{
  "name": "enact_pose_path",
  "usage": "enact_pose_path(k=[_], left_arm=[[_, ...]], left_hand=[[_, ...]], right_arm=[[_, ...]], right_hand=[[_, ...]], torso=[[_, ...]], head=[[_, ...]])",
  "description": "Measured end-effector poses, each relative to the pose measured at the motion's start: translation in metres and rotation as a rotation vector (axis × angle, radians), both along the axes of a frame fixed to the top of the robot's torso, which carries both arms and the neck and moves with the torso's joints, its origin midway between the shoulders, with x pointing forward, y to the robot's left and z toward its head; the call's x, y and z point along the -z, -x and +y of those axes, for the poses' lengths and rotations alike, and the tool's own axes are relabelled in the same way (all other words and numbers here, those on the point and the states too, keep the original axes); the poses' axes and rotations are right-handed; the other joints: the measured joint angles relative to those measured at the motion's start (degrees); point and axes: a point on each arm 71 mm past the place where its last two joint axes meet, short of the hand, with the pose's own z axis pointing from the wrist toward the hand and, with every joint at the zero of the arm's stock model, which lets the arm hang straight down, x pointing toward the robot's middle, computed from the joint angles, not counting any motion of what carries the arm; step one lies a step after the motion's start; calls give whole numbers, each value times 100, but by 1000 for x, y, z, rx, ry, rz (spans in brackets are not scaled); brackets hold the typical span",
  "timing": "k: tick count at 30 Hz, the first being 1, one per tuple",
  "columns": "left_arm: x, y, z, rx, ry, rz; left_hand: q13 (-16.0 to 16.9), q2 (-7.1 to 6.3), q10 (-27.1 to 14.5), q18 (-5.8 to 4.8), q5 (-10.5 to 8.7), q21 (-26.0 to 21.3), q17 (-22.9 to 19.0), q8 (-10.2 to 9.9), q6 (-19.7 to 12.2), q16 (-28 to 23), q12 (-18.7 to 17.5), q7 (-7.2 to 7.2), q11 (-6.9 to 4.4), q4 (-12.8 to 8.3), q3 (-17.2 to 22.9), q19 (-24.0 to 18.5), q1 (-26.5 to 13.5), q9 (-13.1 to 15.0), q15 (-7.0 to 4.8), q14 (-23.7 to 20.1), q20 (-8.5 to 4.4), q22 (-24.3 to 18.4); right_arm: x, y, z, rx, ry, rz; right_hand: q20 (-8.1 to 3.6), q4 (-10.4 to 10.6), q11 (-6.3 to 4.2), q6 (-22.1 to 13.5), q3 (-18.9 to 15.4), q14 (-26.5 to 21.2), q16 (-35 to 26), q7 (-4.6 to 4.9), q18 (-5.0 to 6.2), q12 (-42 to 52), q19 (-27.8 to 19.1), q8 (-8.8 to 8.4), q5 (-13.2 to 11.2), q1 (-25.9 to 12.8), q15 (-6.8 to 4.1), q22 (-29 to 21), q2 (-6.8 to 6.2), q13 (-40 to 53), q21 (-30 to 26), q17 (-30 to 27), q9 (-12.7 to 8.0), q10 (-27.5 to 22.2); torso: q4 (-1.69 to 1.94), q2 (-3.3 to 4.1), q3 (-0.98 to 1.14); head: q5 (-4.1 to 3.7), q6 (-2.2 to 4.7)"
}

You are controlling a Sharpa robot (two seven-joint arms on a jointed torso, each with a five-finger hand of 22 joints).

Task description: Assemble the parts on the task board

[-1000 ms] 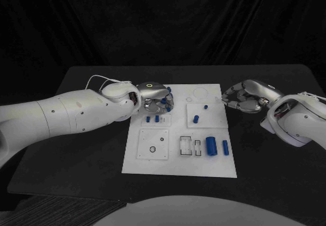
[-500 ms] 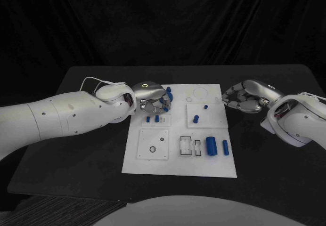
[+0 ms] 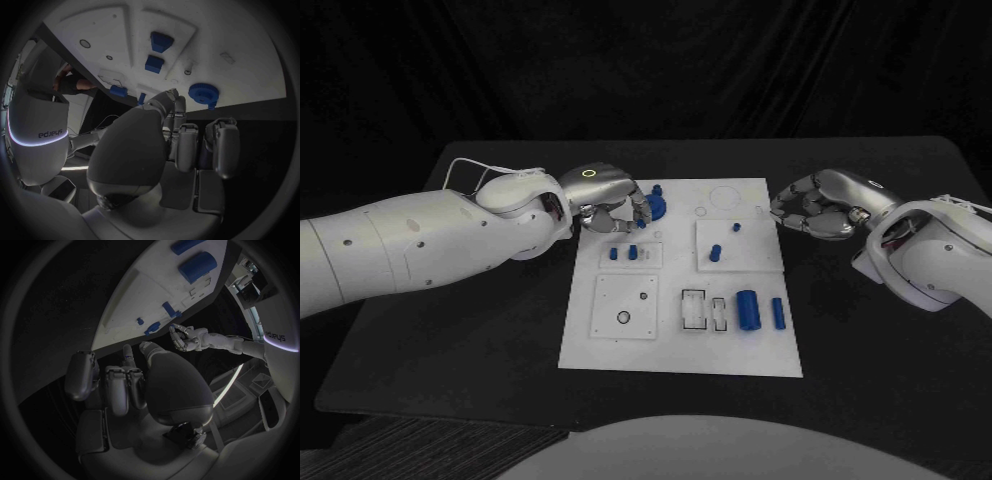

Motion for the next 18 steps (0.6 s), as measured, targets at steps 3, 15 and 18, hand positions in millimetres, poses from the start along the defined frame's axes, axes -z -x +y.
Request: enact_pose_path(k=[3,15,18], left_arm=[[-2,0,4,-6,-1,-2],[-3,0,23,-40,-25,17],[-2,-1,27,-49,-32,23]], left_hand=[[-99,6,1,0,-24,-7,-48,-42,-34,-37,-139,9,1,18,50,0,-65,-16,19,-19,0,0],[-254,-16,21,1,-24,-7,-56,-131,-75,-37,-325,30,22,18,112,0,-88,-53,19,-19,0,0],[-263,-16,21,0,-24,-45,-73,-131,-87,-37,-351,18,22,8,122,0,-88,-53,39,-40,0,0]], right_arm=[[0,0,0,0,0,0],[1,0,0,0,1,1],[1,0,0,0,1,2]], right_hand=[[0,0,0,0,0,0,0,0,0,0,0,0,0,0,0,0,0,0,0,0,0,0],[0,0,0,0,0,0,0,0,0,0,0,0,0,0,0,0,0,0,0,0,0,0],[0,0,0,0,0,0,0,0,0,0,0,0,0,0,0,5,0,0,0,0,0,0]], torso=[[1,-1,4],[1,2,-1],[1,2,-2]], head=[[5,0],[24,0],[25,0]])
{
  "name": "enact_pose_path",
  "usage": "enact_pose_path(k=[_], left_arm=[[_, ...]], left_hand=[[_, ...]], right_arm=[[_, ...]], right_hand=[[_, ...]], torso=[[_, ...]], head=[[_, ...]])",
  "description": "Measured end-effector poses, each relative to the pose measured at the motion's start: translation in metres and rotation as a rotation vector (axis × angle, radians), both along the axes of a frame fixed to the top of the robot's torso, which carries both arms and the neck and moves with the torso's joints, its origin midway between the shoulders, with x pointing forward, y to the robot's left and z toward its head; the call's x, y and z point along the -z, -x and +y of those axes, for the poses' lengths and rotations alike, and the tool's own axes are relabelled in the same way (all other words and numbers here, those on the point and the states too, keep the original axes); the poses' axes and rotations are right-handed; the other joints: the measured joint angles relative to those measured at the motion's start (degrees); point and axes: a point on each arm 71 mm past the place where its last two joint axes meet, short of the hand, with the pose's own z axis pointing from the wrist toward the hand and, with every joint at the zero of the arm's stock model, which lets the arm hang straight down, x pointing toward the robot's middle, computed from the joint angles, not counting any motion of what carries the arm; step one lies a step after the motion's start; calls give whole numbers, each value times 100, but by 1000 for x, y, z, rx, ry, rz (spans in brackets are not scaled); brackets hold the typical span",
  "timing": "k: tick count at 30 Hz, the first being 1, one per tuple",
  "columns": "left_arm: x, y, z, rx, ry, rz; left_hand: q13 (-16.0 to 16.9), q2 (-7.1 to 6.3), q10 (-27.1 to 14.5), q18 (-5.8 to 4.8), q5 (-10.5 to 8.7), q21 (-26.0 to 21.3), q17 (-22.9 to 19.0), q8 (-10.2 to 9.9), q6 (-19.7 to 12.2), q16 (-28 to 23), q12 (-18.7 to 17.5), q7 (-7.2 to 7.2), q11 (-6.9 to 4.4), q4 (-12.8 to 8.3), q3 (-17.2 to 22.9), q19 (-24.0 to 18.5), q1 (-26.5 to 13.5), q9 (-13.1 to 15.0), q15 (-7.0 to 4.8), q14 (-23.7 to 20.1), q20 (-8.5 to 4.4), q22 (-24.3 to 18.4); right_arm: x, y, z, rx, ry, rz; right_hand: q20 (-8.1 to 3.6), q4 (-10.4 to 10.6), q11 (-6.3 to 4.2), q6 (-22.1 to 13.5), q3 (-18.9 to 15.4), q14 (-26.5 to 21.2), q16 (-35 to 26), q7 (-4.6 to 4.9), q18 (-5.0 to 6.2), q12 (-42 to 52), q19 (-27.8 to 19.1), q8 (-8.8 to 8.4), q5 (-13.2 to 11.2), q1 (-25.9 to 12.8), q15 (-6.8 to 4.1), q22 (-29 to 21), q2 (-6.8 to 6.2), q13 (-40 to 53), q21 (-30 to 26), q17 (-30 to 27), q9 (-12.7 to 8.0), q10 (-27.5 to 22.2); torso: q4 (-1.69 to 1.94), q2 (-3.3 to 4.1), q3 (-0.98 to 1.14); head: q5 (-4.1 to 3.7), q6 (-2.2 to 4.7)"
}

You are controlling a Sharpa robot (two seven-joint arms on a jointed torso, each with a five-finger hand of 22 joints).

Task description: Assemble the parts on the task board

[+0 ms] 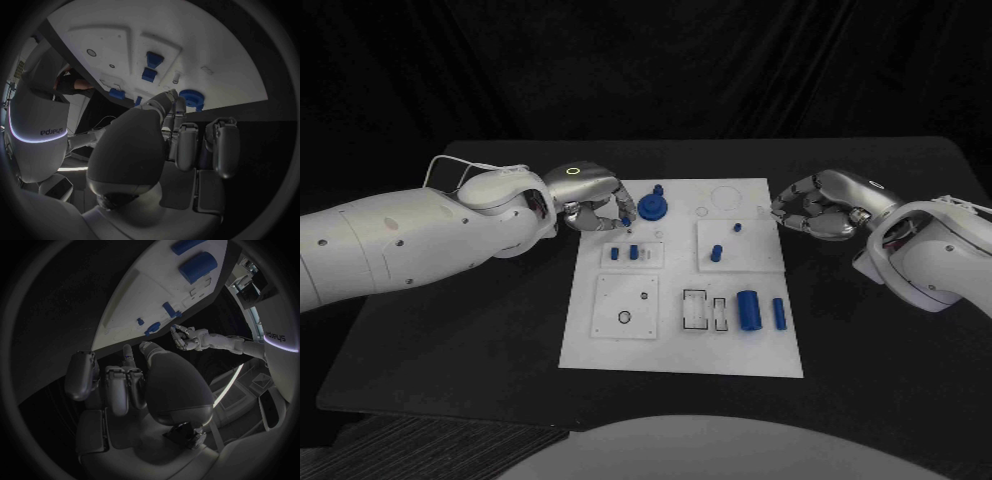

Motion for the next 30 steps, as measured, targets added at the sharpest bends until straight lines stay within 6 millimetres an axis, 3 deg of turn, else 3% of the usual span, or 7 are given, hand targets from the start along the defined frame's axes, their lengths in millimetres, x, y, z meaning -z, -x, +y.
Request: enact_pose_path(k=[10,30], left_arm=[[3,-4,4,-19,-24,23],[5,-8,-6,-28,-41,43]], left_hand=[[-24,0,0,0,0,0,-24,-1,-9,0,-38,-8,0,-5,5,0,0,-7,0,0,0,0],[-55,-1,52,0,-29,-31,-57,-24,-27,-23,-60,10,28,-31,30,-21,1,-18,20,-20,20,0]], right_arm=[[2,0,1,0,0,4],[4,0,-1,4,-1,9]], right_hand=[[0,-16,0,0,16,0,0,0,0,0,0,0,0,0,0,0,0,0,0,0,0,0],[0,-16,0,0,15,0,0,0,0,0,0,0,-1,0,0,-2,0,0,0,0,0,0]], torso=[[-7,-1,-3],[-13,-2,-9]], head=[[23,0],[16,0]])
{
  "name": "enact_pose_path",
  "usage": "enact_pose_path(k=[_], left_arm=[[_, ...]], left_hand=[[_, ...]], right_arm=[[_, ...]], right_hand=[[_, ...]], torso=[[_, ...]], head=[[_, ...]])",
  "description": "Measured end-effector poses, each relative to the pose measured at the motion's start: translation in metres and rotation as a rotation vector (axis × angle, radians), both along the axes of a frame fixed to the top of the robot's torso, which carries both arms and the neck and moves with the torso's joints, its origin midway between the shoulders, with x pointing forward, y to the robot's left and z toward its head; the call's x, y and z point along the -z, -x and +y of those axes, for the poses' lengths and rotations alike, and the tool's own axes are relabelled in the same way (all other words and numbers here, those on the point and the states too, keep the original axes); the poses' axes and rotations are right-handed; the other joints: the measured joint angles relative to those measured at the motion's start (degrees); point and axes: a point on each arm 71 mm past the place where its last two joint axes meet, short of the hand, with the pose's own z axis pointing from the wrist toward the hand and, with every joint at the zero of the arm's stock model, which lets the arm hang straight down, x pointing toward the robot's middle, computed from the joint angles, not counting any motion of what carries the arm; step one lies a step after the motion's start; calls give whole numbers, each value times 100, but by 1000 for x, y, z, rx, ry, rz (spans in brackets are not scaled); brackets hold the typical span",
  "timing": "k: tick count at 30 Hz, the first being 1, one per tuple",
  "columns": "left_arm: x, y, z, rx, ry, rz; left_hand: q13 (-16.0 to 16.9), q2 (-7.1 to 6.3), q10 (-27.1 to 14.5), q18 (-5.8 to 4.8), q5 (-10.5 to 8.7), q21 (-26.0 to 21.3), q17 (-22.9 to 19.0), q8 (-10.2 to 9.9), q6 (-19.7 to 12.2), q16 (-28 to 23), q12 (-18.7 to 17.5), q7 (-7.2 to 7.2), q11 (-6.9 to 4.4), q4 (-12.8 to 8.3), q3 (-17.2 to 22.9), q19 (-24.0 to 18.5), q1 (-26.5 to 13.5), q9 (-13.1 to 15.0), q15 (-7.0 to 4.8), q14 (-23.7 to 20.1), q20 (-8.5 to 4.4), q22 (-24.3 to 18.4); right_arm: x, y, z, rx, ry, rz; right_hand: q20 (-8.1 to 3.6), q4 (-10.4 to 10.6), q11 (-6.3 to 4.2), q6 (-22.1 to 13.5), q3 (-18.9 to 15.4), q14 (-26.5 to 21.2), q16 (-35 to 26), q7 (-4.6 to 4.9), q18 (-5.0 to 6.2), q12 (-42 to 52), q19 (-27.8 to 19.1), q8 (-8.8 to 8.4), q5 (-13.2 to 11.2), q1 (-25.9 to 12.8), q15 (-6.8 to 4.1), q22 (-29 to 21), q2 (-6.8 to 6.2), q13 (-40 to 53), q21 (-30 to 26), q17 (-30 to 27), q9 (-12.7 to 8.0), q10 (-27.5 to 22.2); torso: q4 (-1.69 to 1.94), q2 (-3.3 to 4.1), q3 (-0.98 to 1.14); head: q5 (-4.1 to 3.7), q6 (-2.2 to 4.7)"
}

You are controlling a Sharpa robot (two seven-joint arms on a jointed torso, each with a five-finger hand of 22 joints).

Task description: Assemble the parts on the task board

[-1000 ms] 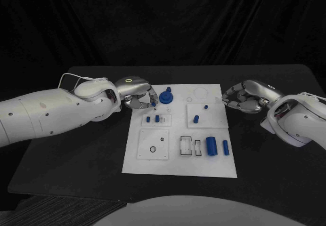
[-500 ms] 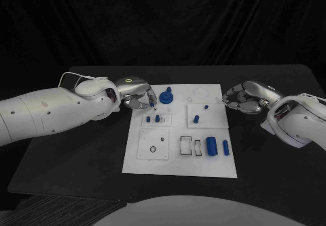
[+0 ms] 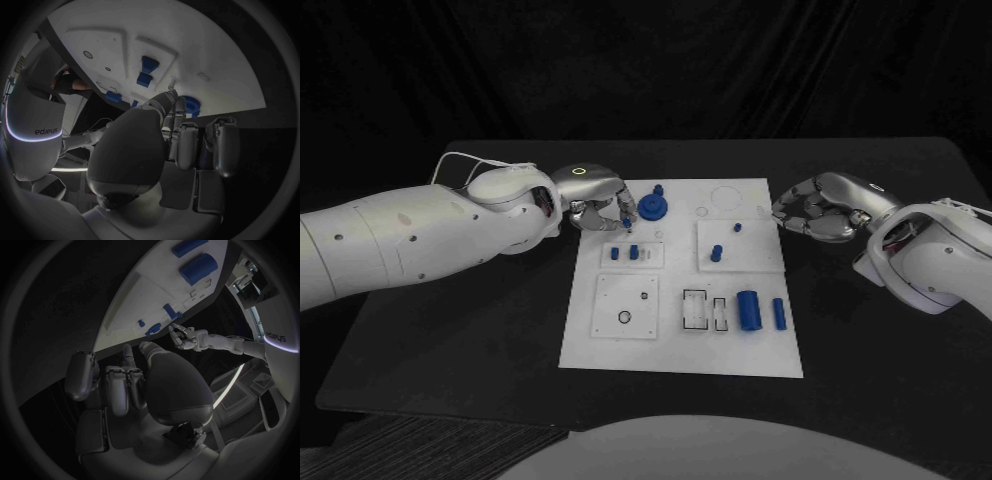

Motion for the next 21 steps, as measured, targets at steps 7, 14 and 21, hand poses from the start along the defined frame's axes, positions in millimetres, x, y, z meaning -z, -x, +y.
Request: enact_pose_path(k=[7,14,21], left_arm=[[1,-1,-4,3,-2,4],[2,-1,-5,4,-7,11],[2,-1,-6,2,-12,17]], left_hand=[[-11,0,27,0,-1,0,-22,-20,0,0,-1,0,12,-7,7,0,0,-11,0,0,0,0],[-16,0,27,0,-2,-21,-40,-21,0,-22,-1,0,12,-23,22,0,0,-10,0,0,0,0],[-23,-1,27,-1,-2,-179,-42,-32,0,-22,-23,0,12,-38,38,-97,0,-9,20,-20,31,0]], right_arm=[[0,0,0,1,0,1],[0,0,-1,2,0,1],[1,0,-1,3,0,1]], right_hand=[[0,0,0,0,0,0,0,0,0,0,0,0,0,9,0,-1,9,0,0,0,0,0],[0,0,0,0,0,0,0,0,0,0,0,0,-1,23,0,-1,23,0,0,0,0,0],[0,0,0,0,0,0,0,0,0,0,0,0,-1,23,0,-1,23,0,0,0,0,0]], torso=[[-1,3,0],[-1,3,2],[-1,3,3]], head=[[-4,0],[-7,0],[-15,0]])
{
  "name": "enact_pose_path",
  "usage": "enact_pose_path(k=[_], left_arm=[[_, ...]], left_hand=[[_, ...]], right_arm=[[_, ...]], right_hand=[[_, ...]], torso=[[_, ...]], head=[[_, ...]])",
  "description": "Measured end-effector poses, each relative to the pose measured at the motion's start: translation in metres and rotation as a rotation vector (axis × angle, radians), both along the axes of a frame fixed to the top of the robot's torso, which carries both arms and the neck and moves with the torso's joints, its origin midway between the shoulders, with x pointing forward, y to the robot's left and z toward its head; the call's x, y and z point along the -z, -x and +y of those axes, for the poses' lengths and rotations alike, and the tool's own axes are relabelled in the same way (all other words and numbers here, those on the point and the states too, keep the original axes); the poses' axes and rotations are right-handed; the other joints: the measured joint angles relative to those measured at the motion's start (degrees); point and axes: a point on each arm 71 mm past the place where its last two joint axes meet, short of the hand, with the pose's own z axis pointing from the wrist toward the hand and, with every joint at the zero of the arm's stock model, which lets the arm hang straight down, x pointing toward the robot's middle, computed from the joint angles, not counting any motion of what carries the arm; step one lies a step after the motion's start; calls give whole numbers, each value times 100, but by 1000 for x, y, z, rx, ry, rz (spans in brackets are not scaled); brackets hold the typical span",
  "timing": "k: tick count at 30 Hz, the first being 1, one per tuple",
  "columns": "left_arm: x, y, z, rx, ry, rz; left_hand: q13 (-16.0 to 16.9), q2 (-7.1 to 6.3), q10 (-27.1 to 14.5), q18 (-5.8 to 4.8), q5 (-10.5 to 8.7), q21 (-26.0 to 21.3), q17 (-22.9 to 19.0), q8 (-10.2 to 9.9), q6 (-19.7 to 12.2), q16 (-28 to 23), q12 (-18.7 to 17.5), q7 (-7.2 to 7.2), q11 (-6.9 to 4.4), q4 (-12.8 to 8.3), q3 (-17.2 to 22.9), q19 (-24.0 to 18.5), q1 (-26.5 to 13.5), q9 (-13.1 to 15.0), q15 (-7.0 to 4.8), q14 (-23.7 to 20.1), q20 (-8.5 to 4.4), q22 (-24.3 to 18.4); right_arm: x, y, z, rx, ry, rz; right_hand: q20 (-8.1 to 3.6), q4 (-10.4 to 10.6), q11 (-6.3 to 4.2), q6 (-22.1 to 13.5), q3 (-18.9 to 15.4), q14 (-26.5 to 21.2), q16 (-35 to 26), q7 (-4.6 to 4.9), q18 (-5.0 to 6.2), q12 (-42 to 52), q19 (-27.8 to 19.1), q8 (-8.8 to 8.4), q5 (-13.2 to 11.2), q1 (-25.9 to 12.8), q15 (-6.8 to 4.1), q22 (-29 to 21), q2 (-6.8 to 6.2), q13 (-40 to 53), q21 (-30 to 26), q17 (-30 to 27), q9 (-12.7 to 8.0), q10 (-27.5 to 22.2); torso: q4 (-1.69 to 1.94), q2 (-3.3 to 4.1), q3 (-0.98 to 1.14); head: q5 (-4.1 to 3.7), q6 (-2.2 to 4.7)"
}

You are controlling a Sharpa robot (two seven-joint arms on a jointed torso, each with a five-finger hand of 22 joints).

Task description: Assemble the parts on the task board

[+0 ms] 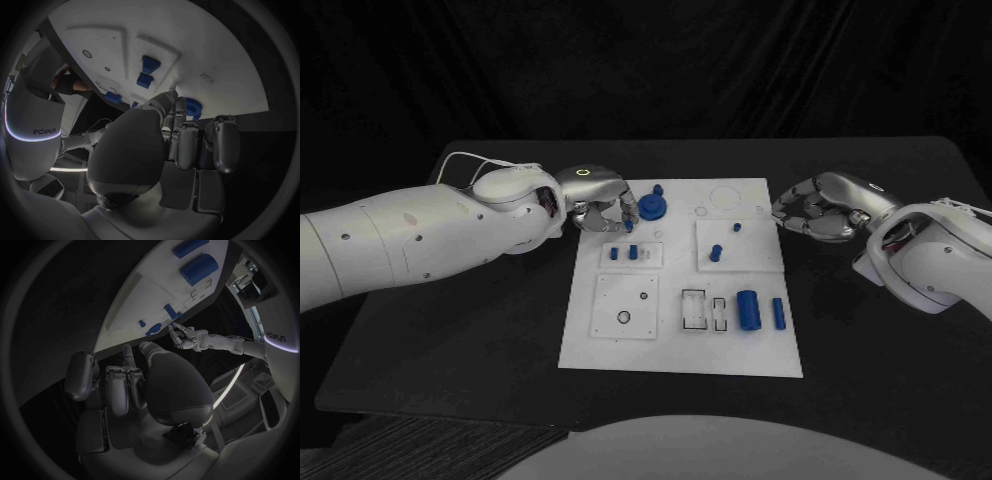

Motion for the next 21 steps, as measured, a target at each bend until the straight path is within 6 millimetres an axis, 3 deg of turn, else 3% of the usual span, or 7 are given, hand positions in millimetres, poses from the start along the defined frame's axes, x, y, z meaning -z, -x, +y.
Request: enact_pose_path(k=[21], left_arm=[[2,1,-1,-1,-12,22]], left_hand=[[-12,0,40,0,0,0,0,-11,0,0,0,0,-1,-16,16,1,0,-1,0,0,1,0]], right_arm=[[0,0,0,-1,0,1]], right_hand=[[0,-17,0,0,17,0,0,0,0,0,0,0,0,24,0,-1,-24,0,-33,0,0,0]], torso=[[4,-2,2]], head=[[9,0]])
